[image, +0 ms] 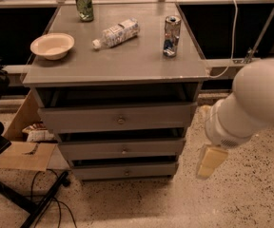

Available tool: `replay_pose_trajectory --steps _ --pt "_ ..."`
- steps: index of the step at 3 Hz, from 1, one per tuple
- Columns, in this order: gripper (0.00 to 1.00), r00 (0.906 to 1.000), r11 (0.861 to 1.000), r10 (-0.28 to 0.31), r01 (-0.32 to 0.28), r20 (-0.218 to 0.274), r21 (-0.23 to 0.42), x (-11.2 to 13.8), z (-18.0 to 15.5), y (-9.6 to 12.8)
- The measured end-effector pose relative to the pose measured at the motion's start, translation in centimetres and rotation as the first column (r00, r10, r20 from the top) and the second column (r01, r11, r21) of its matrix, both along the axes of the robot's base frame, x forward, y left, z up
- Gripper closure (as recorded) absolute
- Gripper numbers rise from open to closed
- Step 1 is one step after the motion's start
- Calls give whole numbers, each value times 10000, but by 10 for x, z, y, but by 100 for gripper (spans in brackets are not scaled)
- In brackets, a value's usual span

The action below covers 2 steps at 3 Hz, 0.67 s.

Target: Open bottom drawer

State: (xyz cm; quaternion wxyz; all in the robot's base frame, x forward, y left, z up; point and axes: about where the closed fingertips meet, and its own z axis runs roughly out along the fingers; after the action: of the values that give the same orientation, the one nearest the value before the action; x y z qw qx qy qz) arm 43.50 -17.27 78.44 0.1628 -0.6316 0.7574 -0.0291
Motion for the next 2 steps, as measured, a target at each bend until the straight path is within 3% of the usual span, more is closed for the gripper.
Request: replay_pose_trajectory --steps 1,2 --pt "0 9998 9998 -180 180 -55 17 -1 -59 9" --pt "0 9998 9998 -180 180 -55 17 -1 -59 9"
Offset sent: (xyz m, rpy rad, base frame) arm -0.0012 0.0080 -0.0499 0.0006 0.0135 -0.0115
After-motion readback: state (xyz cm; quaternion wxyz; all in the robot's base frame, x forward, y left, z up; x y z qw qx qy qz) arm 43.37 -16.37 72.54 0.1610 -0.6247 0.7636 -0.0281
